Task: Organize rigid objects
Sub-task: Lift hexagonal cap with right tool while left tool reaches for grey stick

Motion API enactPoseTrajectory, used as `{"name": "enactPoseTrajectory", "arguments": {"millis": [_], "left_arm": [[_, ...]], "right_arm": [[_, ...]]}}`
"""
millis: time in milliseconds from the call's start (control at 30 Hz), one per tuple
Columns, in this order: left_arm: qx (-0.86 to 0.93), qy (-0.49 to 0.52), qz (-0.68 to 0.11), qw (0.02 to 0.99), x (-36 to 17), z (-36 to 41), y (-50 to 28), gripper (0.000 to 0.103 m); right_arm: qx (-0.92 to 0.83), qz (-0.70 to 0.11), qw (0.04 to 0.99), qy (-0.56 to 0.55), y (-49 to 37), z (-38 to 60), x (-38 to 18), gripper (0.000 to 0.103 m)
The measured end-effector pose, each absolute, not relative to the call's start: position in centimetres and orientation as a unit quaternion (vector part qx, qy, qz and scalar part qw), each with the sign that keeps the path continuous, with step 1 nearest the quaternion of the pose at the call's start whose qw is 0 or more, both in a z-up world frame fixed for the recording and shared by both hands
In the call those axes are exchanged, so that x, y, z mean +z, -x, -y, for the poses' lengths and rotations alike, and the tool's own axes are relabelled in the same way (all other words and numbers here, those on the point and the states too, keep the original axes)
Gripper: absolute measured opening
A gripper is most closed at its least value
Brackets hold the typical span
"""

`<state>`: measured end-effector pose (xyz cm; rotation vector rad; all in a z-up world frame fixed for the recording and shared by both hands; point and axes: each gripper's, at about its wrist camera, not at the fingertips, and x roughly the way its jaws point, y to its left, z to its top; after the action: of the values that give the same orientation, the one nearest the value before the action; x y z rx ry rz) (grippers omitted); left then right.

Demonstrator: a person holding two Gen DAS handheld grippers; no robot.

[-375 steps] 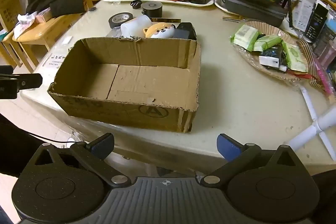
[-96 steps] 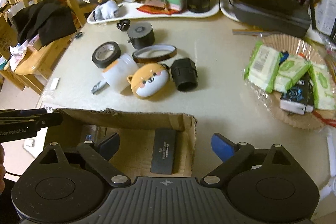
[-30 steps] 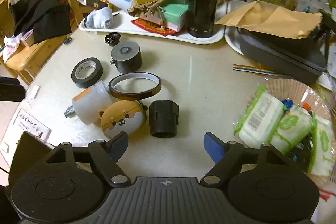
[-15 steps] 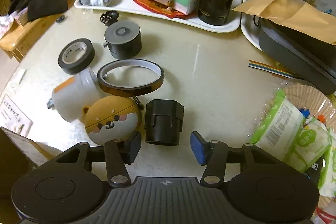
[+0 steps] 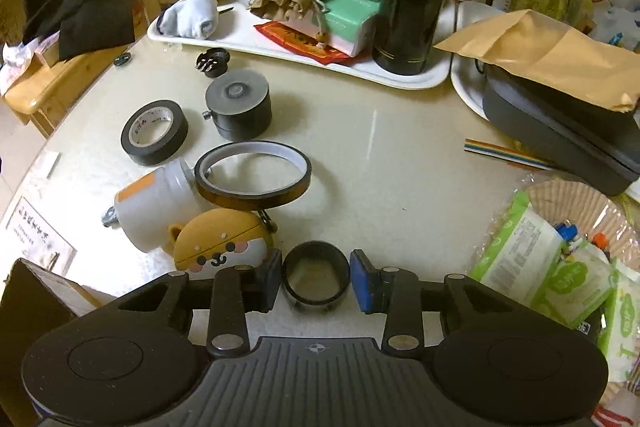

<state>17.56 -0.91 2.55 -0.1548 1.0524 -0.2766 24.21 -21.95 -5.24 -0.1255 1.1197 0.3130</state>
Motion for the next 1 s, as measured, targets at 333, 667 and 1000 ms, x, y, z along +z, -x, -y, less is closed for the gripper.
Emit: {"name": "enactPoseTrajectory", "arguments": {"millis": [333, 667, 1000], "left_arm": [[-0.133, 0.066, -0.507, 0.849, 2.0, 1.3, -17.6, 0.052], [-0.133, 0.064, -0.507, 0.849, 1.9, 1.4, -17.7, 0.052], [-0.134, 0.063, -0.508, 0.848, 1.7, 1.3, -17.6, 0.052]], "right_arm": [[0.150, -0.548, 0.820, 0.072, -24.0, 21.5, -6.5, 0.041], [0.140, -0.566, 0.809, 0.072, -23.8, 21.8, -7.3, 0.041], [0.162, -0.572, 0.798, 0.094, -23.4, 21.6, -6.9, 0.046]]}}
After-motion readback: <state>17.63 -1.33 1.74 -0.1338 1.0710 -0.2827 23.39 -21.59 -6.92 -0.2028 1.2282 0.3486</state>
